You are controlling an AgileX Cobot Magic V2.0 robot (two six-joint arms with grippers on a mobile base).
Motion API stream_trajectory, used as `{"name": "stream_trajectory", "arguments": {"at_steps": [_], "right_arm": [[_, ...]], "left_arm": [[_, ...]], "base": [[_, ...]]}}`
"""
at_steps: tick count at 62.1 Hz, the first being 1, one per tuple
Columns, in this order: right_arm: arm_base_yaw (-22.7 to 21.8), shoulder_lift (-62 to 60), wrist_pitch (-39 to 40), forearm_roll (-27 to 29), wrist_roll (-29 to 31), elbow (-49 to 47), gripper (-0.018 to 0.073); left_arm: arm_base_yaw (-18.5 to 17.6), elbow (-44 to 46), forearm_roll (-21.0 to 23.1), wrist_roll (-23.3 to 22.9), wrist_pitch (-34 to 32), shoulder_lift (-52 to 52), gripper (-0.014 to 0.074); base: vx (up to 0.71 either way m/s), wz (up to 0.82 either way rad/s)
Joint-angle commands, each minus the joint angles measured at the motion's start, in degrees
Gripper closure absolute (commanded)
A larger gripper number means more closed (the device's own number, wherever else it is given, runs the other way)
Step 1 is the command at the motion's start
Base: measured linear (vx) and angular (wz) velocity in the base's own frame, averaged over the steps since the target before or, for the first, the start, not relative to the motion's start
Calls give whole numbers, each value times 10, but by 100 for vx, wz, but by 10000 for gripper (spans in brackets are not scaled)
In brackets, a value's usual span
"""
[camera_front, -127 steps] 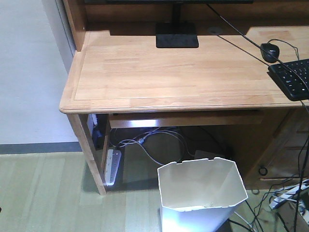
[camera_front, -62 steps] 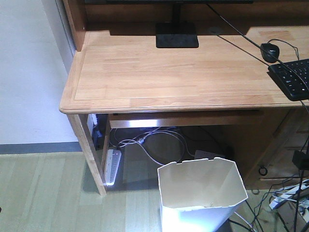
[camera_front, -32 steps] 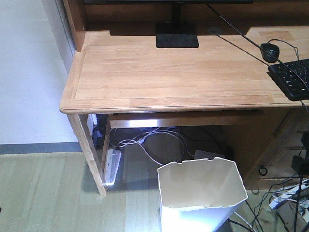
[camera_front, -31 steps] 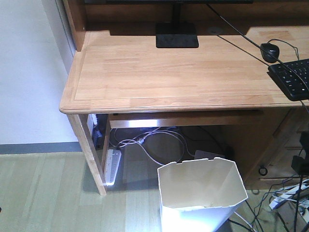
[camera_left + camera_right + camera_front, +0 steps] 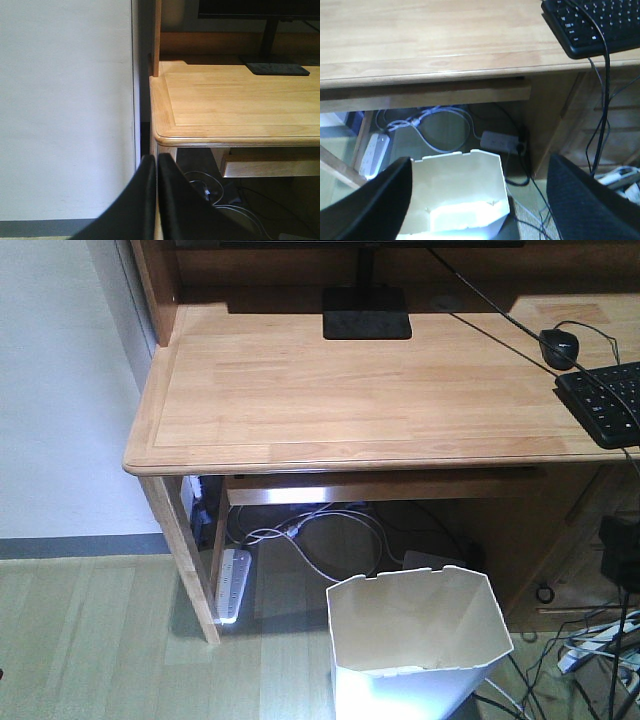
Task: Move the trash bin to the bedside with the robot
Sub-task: 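Lower the right gripper to the white trash bin rim and grasp it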
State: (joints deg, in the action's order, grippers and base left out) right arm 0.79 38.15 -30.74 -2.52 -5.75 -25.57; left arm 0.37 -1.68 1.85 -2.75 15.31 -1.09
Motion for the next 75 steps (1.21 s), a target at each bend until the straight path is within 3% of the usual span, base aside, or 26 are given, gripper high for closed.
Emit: {"name": "stream_trajectory", "arguments": {"at_steps": [1,16,29,38,48,66,75], "right_arm": [[0,51,3,-7,-1,-60,18],[-1,214,-49,-30,5,-144,18],[-2,354,-30,-21,44,-179,18],[-49,443,6,34,79,-180,18],[-101,539,44,115,212,-180,18],[-107,720,172,116,267,-192,18],[-107,817,187,115,276,-236,18]], "left_arm": [[-2,-17,6,-5,-42,-6,602],[-2,-17,6,-5,-42,-6,602],[-2,-17,6,-5,-42,-6,602],[-2,-17,6,-5,-42,-6,602],[-2,-17,6,-5,-42,-6,602],[-2,-17,6,-5,-42,-6,602],[-2,-17,6,-5,-42,-6,602]], "base": [[0,0],[0,0],[0,0],[0,0],[0,0],[0,0],[0,0]]}}
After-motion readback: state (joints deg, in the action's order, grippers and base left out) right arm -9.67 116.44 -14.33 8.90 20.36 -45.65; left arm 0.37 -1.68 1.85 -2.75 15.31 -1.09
